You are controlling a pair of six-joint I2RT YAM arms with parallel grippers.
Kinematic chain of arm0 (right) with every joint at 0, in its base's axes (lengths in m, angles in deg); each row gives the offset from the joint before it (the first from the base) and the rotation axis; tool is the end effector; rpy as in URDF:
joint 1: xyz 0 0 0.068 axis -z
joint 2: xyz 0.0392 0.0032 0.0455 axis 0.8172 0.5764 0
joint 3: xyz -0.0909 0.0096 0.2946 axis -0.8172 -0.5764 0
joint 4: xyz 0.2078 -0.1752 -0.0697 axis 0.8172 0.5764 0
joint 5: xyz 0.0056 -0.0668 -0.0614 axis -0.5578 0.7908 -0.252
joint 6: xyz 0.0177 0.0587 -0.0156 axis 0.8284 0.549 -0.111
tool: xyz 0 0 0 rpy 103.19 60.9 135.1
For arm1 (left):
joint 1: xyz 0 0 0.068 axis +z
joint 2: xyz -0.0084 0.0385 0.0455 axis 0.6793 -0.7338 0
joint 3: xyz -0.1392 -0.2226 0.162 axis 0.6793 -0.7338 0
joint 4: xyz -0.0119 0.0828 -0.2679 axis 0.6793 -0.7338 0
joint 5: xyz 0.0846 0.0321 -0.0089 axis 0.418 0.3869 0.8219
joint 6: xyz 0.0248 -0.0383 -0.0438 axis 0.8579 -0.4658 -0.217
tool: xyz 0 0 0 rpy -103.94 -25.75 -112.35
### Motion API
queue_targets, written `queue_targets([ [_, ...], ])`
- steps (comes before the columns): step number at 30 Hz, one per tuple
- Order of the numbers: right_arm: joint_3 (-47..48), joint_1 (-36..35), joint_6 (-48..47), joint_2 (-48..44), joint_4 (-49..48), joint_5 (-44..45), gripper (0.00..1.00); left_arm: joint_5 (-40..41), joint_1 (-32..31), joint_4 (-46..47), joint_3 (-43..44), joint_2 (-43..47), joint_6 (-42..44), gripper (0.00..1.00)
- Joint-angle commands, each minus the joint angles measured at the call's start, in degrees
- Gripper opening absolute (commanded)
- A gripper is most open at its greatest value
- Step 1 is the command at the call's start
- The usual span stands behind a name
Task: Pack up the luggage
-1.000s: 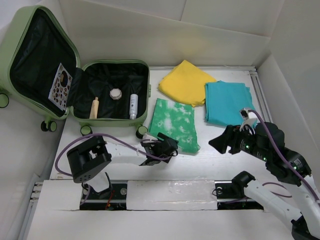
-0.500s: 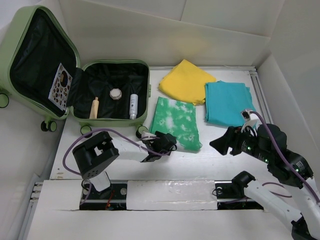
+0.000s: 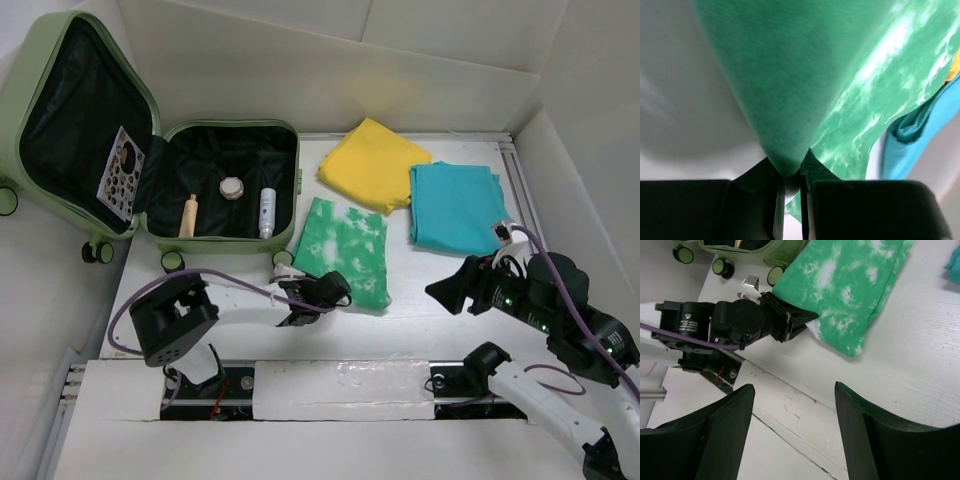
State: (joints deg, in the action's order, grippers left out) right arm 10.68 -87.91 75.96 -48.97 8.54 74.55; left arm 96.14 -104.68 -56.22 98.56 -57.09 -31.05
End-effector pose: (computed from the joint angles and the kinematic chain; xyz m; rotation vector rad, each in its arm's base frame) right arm 0.0482 0.0404 0.4029 -0.1775 2.0852 0.8359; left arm 0.1653 -0.2600 0.1562 -1.3176 2.1226 -0.8999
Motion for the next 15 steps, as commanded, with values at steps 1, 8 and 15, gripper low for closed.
queue_targets([
  [1,3.76,-0.56,-0.89,-0.65,0.24,0.43,0.71,11.18,-3.49,-23.85,8.14,6.44,-1.48,0.0],
  [8,8.06,-0.56,-0.36,1.2,-0.28,0.43,0.72,18.57,-5.71,-30.23,21.09,19.98,18.03,0.0],
  [15,9.3,-0.56,-0.36,4.44,-3.62,0.43,0.72,12.7,6.59,-21.07,37.34,23.08,44.92,0.0],
])
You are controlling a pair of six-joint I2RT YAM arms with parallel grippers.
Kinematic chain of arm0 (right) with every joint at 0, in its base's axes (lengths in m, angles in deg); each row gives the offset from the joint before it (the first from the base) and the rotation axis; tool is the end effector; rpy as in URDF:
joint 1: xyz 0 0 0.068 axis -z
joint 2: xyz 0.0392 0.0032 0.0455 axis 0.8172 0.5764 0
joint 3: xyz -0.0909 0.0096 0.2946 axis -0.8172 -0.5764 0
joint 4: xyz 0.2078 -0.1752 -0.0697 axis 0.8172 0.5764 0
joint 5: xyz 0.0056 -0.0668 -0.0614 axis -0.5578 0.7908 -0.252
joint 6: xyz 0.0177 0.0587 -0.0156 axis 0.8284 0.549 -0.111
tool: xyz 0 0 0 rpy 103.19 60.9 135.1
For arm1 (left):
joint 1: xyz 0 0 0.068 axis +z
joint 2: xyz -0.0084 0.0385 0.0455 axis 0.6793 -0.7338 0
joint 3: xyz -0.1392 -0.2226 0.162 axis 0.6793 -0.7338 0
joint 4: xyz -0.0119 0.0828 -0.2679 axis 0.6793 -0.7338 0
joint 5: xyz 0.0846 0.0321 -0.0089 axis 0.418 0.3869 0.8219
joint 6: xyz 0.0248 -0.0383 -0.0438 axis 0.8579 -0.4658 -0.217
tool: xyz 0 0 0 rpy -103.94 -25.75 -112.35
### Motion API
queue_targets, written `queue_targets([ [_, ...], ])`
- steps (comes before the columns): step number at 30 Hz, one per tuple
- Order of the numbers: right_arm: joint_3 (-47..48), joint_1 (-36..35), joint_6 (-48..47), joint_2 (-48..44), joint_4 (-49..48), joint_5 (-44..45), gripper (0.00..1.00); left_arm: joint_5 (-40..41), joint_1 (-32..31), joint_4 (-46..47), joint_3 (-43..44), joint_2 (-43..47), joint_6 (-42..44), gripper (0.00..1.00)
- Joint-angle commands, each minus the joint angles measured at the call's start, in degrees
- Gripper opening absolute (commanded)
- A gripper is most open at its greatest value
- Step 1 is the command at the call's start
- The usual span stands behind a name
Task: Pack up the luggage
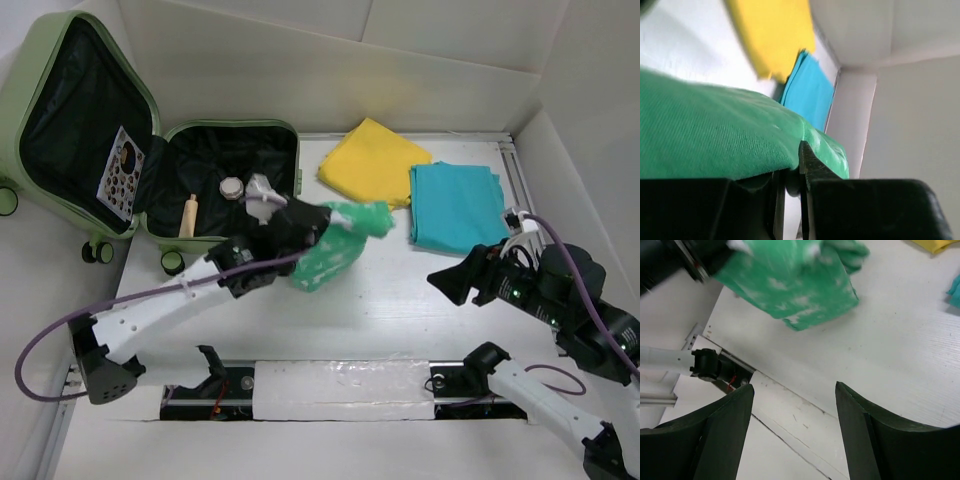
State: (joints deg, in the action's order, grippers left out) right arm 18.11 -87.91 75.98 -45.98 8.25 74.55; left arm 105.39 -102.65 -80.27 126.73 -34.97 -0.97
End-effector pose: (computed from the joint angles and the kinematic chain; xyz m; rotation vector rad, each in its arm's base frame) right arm 0.0452 0.0384 0.4401 -0.1793 2.0002 0.8644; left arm 0.1639 -0.2227 0.4028 -0.8643 1.8410 -1.0392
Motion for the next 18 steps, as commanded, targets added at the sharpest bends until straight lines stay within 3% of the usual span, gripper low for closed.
queue_targets([
  [1,2.39,-0.56,-0.38,1.46,-3.34,0.43,0.72,2.57,6.31,2.97,11.89,0.08,17.75,0.0],
  [5,2.92,-0.56,0.14,3.56,-5.44,0.43,0.72,-3.66,17.38,2.97,25.7,-5.54,29.19,0.0],
  [6,2.92,-0.56,0.14,4.26,-5.97,0.43,0.72,-9.68,24.19,2.97,27.81,-7.56,30.51,0.0],
  [9,3.45,-0.56,0.14,5.76,-6.5,1.56,0.72,-20.61,35.12,6.74,32.92,-10.47,32.71,0.0],
  [10,3.97,-0.56,0.14,5.76,-6.5,1.57,0.72,-25.95,41.16,7.36,34.23,-13.17,32.72,0.0],
  [13,4.51,-0.56,0.14,7.08,-7.21,2.89,0.72,-36.05,51.46,7.36,43.45,-21.94,34.21,0.0],
  [16,4.51,-0.56,0.14,8.57,-7.73,3.41,0.72,-41.29,56.42,8.15,51.19,-28.21,35.96,0.0],
  [18,3.98,-0.56,0.67,9.28,-8.26,3.94,0.72,-47.43,59.76,12.77,47.29,-30.69,35.97,0.0],
])
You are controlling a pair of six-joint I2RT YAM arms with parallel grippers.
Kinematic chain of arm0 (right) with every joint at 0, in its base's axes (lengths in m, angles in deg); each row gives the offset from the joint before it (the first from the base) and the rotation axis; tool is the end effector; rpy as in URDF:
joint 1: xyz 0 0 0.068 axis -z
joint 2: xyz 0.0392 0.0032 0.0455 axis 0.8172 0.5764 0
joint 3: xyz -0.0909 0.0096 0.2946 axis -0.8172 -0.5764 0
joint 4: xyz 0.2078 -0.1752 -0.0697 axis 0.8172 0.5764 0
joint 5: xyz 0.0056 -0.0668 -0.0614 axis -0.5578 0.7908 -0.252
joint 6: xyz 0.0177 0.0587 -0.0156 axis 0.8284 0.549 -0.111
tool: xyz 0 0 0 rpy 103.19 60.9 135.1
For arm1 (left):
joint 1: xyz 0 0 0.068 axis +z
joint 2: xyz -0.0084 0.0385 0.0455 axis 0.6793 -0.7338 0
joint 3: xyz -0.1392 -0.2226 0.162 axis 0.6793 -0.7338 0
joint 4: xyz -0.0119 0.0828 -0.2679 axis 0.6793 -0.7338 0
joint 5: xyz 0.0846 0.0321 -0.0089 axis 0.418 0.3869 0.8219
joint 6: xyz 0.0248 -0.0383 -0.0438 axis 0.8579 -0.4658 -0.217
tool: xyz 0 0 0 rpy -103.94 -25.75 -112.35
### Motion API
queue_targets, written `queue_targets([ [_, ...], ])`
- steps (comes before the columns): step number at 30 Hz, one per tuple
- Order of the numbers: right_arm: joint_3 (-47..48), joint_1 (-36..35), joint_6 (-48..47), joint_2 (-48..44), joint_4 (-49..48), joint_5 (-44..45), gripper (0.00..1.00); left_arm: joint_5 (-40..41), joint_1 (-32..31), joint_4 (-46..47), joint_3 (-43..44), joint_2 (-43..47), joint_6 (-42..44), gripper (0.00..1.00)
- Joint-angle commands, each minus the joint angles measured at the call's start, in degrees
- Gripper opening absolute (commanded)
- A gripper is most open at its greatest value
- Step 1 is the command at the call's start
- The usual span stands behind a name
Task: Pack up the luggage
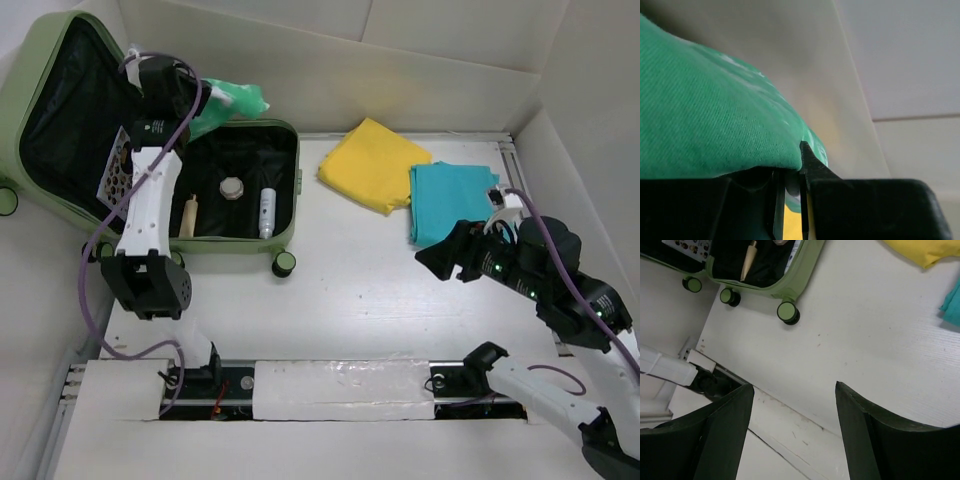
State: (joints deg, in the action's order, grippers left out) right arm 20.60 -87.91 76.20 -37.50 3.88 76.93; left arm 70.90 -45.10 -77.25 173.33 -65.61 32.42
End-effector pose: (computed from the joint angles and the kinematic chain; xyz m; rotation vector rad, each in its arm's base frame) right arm 0.0849 0.0620 0.4528 -0.1453 2.0255 0.8186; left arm 0.4256 -0.0143 0.5289 -0.7411 1.5161 -0.6637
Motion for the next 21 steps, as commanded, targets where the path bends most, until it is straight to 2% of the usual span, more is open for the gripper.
queue_targets([
  [1,1.49,-0.56,0.45,0.8,-4.93,1.56,0.72,-14.78,2.83,13.54,-4.13,1.0,2.57,0.0],
  [2,0.62,-0.56,0.97,0.8,-4.94,1.56,0.72,-15.59,2.83,17.75,-10.27,5.27,2.57,0.0],
  [3,0.09,-0.56,1.5,0.8,-5.81,1.56,0.72,-16.2,2.83,22.41,-24.17,7.92,2.05,0.0],
  [4,-1.22,-0.56,1.51,0.8,-5.82,1.56,0.72,-16.21,3.7,31.24,-31.09,10.47,1.35,0.0],
  [5,-2.02,-0.56,1.51,0.8,-6.69,1.56,0.72,-17.08,4.23,34.64,-37.34,12.59,0.39,0.0],
  [6,-2.64,-0.56,1.51,0.8,-7.31,1.56,0.72,-18.83,5.98,37.45,-49.06,16.44,-1.89,0.0],
  [7,-4.04,-0.56,1.51,1.32,-7.32,1.56,0.74,-19.54,6.69,43.31,-55.01,18.48,-2.87,0.0],
  [9,-5.45,-0.56,1.51,1.33,-7.32,2.08,0.74,-19.55,8.36,46.52,-65.13,23.82,-3.49,0.0],
  [10,-6.33,-0.56,0.72,1.33,-7.32,2.61,0.75,-19.55,8.37,47.06,-73.35,25.77,-4.01,0.0],
  [13,-9.14,-0.56,-0.6,1.94,-7.32,2.61,0.78,-18.16,8.9,47.33,-82.29,32.44,-4.02,0.0],
  [14,-10.28,-0.56,-0.6,1.94,-7.32,2.61,0.8,-17.62,8.9,44.8,-85.45,33.95,-3.24,0.03],
  [15,-10.81,-0.04,-0.6,2.46,-7.32,2.61,0.82,-16.92,8.9,42.95,-86.09,35.27,-2.44,0.2],
  [16,-11.34,-0.03,-1.3,2.47,-7.32,2.61,0.83,-15.26,8.9,40.93,-86.09,37.98,-2.44,0.29],
  [17,-12.3,-0.03,-1.31,2.47,-7.84,2.61,0.84,-14.72,8.9,37.52,-86.09,39.31,-1.48,0.48],
  [18,-12.31,-0.03,-1.31,2.47,-7.85,2.61,0.84,-14.02,8.9,35.39,-85.57,40.63,-0.77,0.48],
  [19,-13.18,0.49,-1.83,2.99,-7.85,2.61,0.86,-13.4,8.9,33.02,-84.52,41.86,0.36,0.64],
  [21,-13.71,0.49,-1.83,3.0,-7.85,3.14,0.87,-11.29,8.9,25.49,-79.71,45.99,1.86,0.72],
])
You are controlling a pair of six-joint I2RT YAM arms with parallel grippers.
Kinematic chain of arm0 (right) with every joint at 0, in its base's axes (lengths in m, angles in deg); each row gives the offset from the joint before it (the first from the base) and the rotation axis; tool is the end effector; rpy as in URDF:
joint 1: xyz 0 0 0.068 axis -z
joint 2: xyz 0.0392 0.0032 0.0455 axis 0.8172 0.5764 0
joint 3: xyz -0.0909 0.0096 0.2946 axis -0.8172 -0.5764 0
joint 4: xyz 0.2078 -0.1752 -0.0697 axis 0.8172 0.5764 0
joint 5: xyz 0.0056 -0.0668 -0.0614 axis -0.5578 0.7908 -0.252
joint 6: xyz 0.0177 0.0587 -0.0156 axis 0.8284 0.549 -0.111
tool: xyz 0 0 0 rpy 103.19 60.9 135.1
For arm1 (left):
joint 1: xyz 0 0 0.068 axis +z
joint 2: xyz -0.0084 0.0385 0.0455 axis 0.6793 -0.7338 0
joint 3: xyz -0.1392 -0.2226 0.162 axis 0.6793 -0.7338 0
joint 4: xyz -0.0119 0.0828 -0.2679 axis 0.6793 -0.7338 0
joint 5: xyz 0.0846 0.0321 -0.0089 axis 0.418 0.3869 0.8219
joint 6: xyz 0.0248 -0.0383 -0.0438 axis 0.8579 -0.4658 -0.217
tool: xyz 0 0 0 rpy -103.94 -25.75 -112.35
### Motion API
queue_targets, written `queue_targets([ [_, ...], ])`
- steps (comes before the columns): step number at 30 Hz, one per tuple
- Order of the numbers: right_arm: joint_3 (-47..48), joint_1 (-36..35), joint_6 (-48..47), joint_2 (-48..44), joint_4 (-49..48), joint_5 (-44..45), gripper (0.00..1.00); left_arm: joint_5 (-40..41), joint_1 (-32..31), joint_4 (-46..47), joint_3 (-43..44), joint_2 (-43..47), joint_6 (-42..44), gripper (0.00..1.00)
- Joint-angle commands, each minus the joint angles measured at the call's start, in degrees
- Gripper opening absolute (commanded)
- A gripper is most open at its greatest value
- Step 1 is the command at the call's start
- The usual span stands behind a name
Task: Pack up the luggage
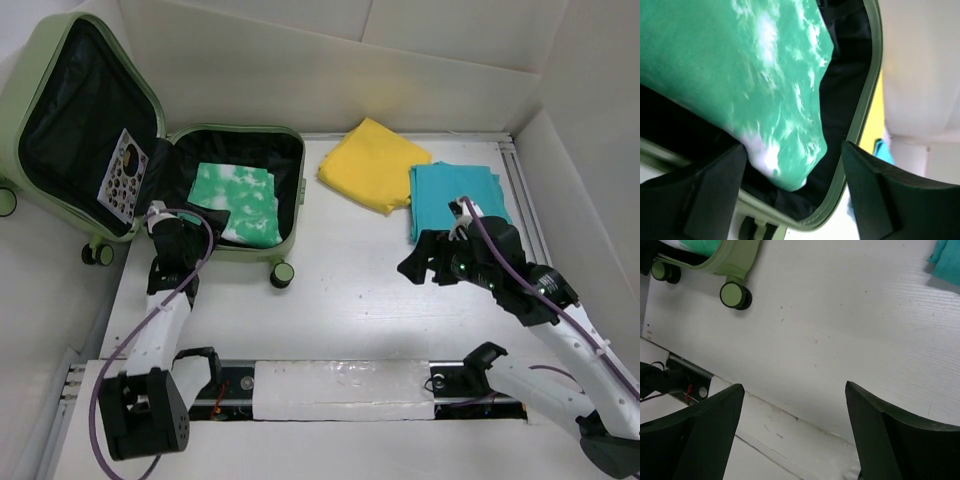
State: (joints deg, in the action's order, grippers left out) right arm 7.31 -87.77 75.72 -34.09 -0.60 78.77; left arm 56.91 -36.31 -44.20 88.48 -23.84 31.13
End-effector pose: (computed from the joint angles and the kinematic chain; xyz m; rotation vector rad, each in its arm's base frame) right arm 0.1241 0.0852 0.3779 -0.1289 2.2349 0.6968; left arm 0.2337 0.0176 0.2622 -0.8059 1.6973 -0.7325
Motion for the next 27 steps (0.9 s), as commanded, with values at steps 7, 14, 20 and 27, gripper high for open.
queue_targets([
  [7,1.59,2.03,-1.88,0.73,-4.42,1.3,0.89,6.13,-4.54,-20.78,22.47,7.41,7.47,0.87],
  [14,8.08,3.79,-2.41,2.93,-4.42,3.67,0.44,6.45,-17.87,-16.66,30.45,-3.38,4.57,0.82],
  [20,14.5,5.54,-2.41,3.45,-0.03,5.79,0.14,17.81,-43.0,-26.93,56.9,-35.15,3.88,0.83],
  [27,21.19,6.08,-1.36,0.3,6.56,9.65,0.6,17.02,-44.8,-21.76,67.83,-56.1,-13.77,0.82],
])
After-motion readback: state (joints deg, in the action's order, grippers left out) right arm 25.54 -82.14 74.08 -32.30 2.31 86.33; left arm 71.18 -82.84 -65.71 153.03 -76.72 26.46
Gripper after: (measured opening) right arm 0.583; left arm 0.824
